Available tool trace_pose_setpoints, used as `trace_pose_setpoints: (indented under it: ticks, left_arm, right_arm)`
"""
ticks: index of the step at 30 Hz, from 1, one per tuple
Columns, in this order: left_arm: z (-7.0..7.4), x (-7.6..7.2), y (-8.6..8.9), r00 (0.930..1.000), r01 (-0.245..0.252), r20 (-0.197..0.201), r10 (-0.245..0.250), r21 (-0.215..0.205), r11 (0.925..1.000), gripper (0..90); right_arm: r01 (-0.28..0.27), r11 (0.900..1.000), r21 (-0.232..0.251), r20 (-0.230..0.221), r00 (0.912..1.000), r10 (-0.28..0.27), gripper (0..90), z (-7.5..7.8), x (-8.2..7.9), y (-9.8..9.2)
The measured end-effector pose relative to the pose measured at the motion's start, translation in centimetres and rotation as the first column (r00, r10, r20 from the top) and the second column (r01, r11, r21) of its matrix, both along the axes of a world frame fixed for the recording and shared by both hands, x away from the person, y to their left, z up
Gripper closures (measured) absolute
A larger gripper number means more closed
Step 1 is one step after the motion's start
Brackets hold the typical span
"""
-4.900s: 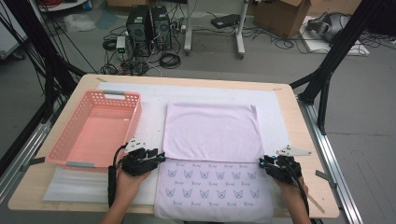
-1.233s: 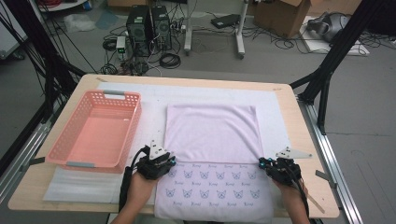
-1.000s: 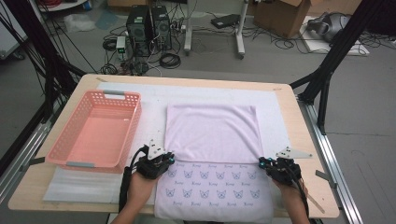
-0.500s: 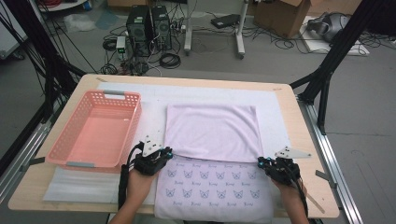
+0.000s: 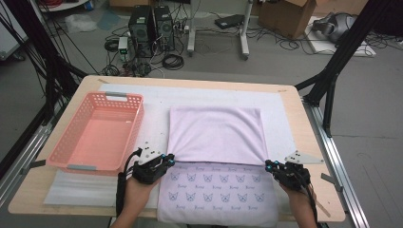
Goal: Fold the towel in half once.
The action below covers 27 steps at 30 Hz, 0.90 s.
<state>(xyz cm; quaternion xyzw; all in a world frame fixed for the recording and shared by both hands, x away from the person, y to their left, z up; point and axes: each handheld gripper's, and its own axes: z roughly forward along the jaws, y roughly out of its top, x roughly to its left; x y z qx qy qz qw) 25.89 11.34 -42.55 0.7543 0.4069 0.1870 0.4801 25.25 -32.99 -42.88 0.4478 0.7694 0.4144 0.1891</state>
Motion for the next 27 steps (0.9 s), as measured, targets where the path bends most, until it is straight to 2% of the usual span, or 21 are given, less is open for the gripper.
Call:
trace_pose_setpoints:
  ticks: [6,15,20,24,25,26,27]
  left_arm:
    - [-0.2,-1.6,0.1,0.9994,0.028,-0.019,-0.028,-0.010,0.9996,86.0]
    - [-0.1,-4.6,0.5,0.9968,0.075,-0.026,-0.075,-0.029,0.9968,86.0]
    - [-0.3,-6.2,0.8,0.9939,0.104,-0.034,-0.104,-0.021,0.9944,86.0]
    - [-0.6,-6.5,1.0,0.9919,0.117,-0.047,-0.118,-0.025,0.9928,85.0]
    - [-0.7,-6.2,1.0,0.9929,0.110,-0.041,-0.112,-0.031,0.9934,79.7]
    - [-0.7,-5.9,1.0,0.9944,0.094,-0.043,-0.096,-0.048,0.9944,65.4]
    - [-0.7,-5.5,1.1,0.9948,0.085,-0.051,-0.088,-0.071,0.9939,55.9]
  right_arm:
    - [-0.013,1.000,0.001,-0.003,0.9999,0.013,86.2,0.4,-1.5,-0.2]
    - [-0.030,1.000,0.004,-0.024,0.9992,0.030,86.2,0.5,-4.2,-0.6]
    - [-0.049,0.999,-0.012,-0.033,0.9983,0.049,86.2,0.5,-6.0,-0.6]
    - [-0.063,0.998,-0.016,-0.054,0.9966,0.062,86.1,0.3,-7.1,-0.6]
    - [-0.068,0.997,-0.021,-0.056,0.9962,0.066,85.4,0.2,-7.3,-0.6]
    - [-0.067,0.998,-0.018,-0.061,0.9960,0.066,81.5,0.2,-7.3,-0.5]
    - [-0.061,0.998,-0.012,-0.054,0.9967,0.060,73.4,0.2,-7.2,-0.5]
